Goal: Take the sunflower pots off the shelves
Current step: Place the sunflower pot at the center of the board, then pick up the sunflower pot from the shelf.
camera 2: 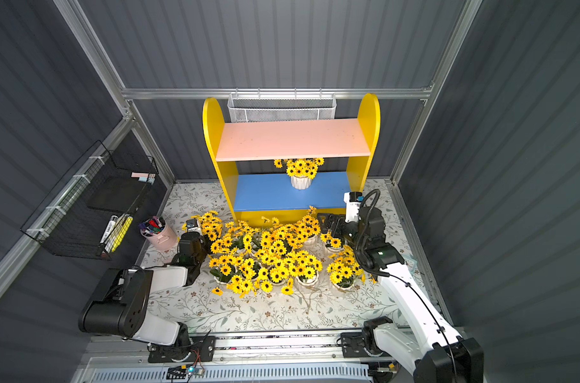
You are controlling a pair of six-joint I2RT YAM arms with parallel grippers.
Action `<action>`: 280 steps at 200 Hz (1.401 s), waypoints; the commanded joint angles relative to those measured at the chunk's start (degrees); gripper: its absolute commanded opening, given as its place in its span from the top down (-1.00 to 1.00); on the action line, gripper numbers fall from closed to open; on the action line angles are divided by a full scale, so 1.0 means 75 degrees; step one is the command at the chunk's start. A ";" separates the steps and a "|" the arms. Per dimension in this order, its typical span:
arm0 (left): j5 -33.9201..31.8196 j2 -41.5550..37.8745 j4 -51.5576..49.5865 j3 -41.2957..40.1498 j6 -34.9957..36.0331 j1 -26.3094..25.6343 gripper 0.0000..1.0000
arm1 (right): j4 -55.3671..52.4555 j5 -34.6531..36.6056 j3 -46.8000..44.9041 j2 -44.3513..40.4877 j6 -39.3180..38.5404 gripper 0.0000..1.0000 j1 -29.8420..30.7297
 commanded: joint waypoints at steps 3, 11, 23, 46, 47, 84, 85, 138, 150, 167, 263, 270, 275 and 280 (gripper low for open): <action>0.0017 -0.0686 -0.1131 0.0013 -0.0163 -0.0011 -0.99 | 0.0087 0.0046 0.0092 -0.0227 -0.0050 -0.98 -0.0010; -0.0031 -0.0991 -0.1778 0.0149 -0.0179 -0.0011 -0.99 | 0.0034 0.0158 0.0086 -0.0247 -0.0025 -0.98 -0.0014; -0.0192 -0.1373 -0.2861 0.0457 -0.0045 -0.0061 -0.99 | -0.0003 0.0250 0.0050 -0.0295 -0.0046 -0.98 -0.0018; -0.0536 -0.1830 -0.4270 0.0806 -0.0201 -0.0082 -0.99 | 0.0058 0.0328 -0.0019 -0.0291 -0.0022 -0.98 -0.0015; -0.0555 -0.1852 -0.4329 0.0813 -0.0211 -0.0087 -0.99 | 0.0057 0.0330 -0.0019 -0.0290 -0.0015 -0.98 -0.0011; -0.0657 -0.2896 -0.6055 0.0900 -0.0523 -0.0103 -0.99 | 0.0008 0.0010 0.0096 -0.0067 0.0090 -0.98 -0.0013; -0.0656 -0.2924 -0.6112 0.0906 -0.0518 -0.0104 -0.99 | 0.0008 0.0001 0.0103 -0.0060 0.0094 -0.98 -0.0016; -0.0777 -0.4657 -0.8514 0.1683 -0.0552 -0.0311 -0.99 | 0.0044 -0.0048 0.0110 0.0031 0.0160 -0.98 -0.0016; -0.0747 -0.4994 -0.9047 0.2063 -0.0249 -0.0339 -0.99 | 0.0043 -0.0063 0.0098 0.0027 0.0163 -0.98 -0.0016; -0.0771 -0.5237 -0.9820 0.2782 0.0116 -0.0360 -0.99 | 0.0020 -0.0048 0.0082 -0.0007 0.0190 -0.98 -0.0011; 0.3967 -0.3006 -0.9223 0.6103 0.1439 -0.1994 -0.99 | 0.0069 0.0007 -0.0147 -0.0038 0.0204 -0.98 -0.0008; 0.4449 -0.2815 -0.9081 0.6215 0.1488 -0.2026 -0.99 | 0.0208 -0.0129 -0.0137 0.0040 0.0163 -0.98 -0.0007; 0.4658 -0.2719 -0.8930 0.6242 0.1513 -0.2046 -0.99 | 0.0294 -0.0125 -0.0095 0.0114 0.0177 -0.98 -0.0007; 0.4960 -0.2653 -0.8781 0.6250 0.1499 -0.2071 -0.99 | 0.0281 -0.0441 -0.0024 0.0191 0.0160 -0.98 -0.0007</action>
